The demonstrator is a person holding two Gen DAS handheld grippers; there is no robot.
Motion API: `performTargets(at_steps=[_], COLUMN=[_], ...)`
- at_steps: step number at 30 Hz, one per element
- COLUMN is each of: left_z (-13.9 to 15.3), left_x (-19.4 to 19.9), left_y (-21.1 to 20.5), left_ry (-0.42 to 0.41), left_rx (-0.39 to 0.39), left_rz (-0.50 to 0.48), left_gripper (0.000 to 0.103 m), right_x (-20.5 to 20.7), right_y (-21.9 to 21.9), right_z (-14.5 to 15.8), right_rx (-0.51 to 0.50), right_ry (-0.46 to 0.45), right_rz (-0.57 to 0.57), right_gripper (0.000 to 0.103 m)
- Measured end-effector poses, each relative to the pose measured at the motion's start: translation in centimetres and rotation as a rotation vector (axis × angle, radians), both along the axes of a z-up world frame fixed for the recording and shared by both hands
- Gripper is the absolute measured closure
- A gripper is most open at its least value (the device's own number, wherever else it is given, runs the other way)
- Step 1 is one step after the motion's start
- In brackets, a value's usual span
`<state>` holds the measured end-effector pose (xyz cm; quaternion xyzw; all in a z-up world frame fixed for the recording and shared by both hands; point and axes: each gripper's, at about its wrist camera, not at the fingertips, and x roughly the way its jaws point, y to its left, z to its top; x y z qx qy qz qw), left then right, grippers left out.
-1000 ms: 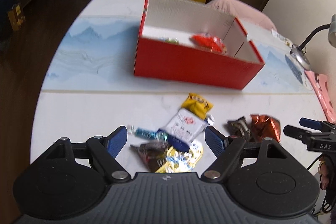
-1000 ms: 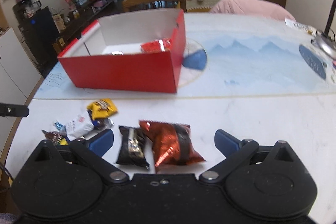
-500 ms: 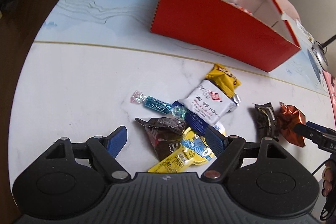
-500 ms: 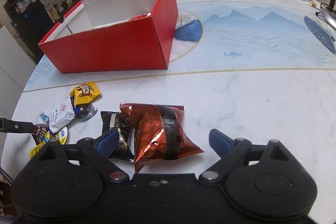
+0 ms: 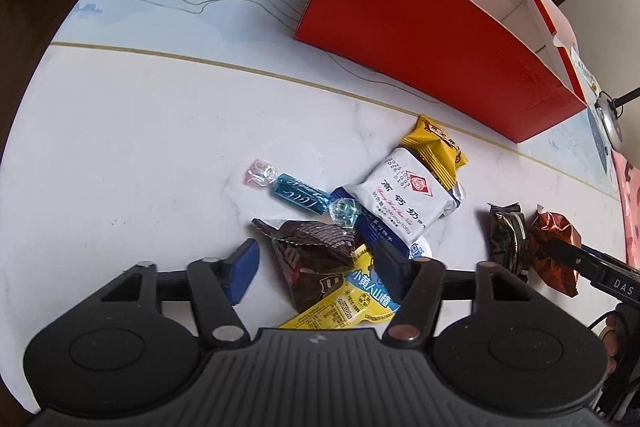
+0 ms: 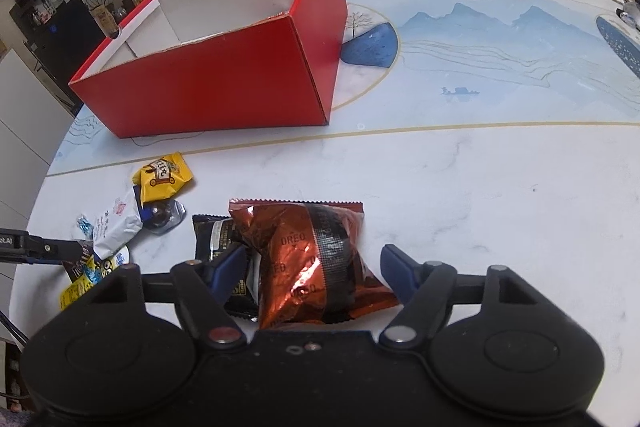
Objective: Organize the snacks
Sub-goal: 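Grasp the dark chocolate wrapper with the left tool while the right tool grasps the copper foil bag, then lift both held packets and carry them over the red box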
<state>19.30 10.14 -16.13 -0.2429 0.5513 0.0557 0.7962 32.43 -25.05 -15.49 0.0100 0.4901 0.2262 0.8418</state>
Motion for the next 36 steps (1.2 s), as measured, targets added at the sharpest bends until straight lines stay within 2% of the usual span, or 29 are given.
performTargets(at_steps=[4,7,14,30,32,36], left_z=[-0.2,-0.2,0.0,1.6,1.6,1.3], left_x=[0.0,0.0,-0.5,-1.8,-1.7,-1.6], left_y=[0.2,0.3,0.7,1.4,1.3,1.2], left_ry=[0.006,0.008,-0.008,-0.054,-0.045,-0.038], left_rx=[-0.012,-0.025,-0.031,-0.045,-0.023,-0.036], left_rz=[0.004,0.002,0.009,0.015,0.008,0.002], left_gripper=[0.051,0.06,0.068,0.074,0.075,0.075], right_x=[-0.1,-0.2,-0.5,-2.3,-2.5,-2.7], right_y=[0.1,0.2,0.1,-0.4,-0.4,-0.1], right_z=[-0.1,-0.1,0.0,2.2,2.4,2.5], right_rx=[-0.001,-0.002,-0.004,0.029,0.029,0.025], right_ry=[0.003,0.001,-0.012,-0.06,-0.064,-0.068], right_rz=[0.006,0.006,-0.011,-0.059,-0.056,-0.055], right_gripper=[0.038,0.043,0.054,0.056,0.056,0.056])
